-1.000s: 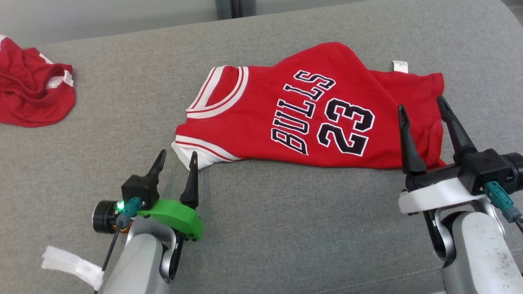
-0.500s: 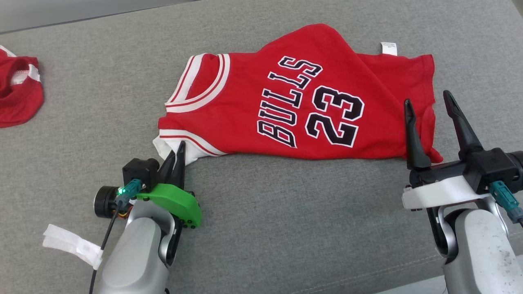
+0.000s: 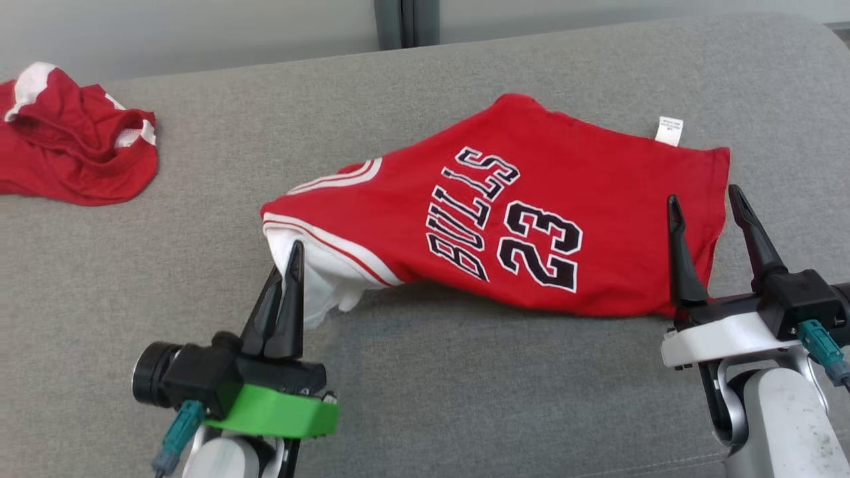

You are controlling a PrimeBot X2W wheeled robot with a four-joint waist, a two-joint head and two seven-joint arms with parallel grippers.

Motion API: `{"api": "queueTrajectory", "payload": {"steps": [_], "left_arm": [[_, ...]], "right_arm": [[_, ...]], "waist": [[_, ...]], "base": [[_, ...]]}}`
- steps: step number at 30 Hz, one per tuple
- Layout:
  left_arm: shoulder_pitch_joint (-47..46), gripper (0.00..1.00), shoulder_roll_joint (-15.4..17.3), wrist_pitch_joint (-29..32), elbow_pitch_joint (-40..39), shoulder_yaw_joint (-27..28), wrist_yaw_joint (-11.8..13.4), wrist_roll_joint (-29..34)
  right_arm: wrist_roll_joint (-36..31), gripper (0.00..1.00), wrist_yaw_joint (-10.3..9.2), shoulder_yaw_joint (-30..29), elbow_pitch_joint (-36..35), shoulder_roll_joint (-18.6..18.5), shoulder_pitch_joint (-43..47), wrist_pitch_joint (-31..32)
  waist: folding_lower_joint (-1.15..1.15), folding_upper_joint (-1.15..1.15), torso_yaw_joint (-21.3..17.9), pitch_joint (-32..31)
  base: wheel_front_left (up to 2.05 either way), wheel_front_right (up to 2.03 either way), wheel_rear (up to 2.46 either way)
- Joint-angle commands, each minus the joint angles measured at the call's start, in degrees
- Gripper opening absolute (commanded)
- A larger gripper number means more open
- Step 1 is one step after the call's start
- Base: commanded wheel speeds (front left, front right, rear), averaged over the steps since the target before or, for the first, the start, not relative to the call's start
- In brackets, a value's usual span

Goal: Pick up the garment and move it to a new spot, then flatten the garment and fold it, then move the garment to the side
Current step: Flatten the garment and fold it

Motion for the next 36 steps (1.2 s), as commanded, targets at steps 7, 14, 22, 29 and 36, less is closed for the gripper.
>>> {"api": "queueTrajectory", "payload": {"steps": [7,14,22,29,36], "left_arm": [[6.54,0.0,0.42,1.72,-6.94,-0.93,0.97,-1.55],[-1.2,0.0,1.87,1.97,6.46,2.31,1.07,-3.64],[-12.66,0.0,4.98,0.51,22.65,7.51,2.05,-4.34],[-16.37,0.0,5.1,-0.18,30.6,9.14,1.61,-4.73],[-13.13,1.0,3.24,-0.17,26.56,10.6,0.81,-2.99]], "right_arm": [[0.19,1.0,-0.08,0.26,-0.32,0.09,0.78,-0.56],[0.18,1.0,-0.08,0.91,-0.22,0.12,-0.95,-0.61],[0.27,1.0,-0.08,-1.03,-0.27,0.14,-2.48,-0.84],[0.09,1.0,-0.08,-3.36,1.95,0.14,-2.21,-0.62],[-1.08,1.0,-0.08,-6.72,5.16,0.12,-1.8,-0.29]], "waist": [[0.0,0.0,0.06,-0.61],[0.0,0.0,-3.57,2.86],[0.0,0.0,-7.34,6.51],[0.0,0.0,-7.71,6.44],[0.0,0.0,-5.28,4.3]], "base": [[0.0,0.0,0.0],[0.0,0.0,0.0],[0.0,0.0,0.0],[0.0,0.0,0.0],[0.0,0.0,0.0]]}}
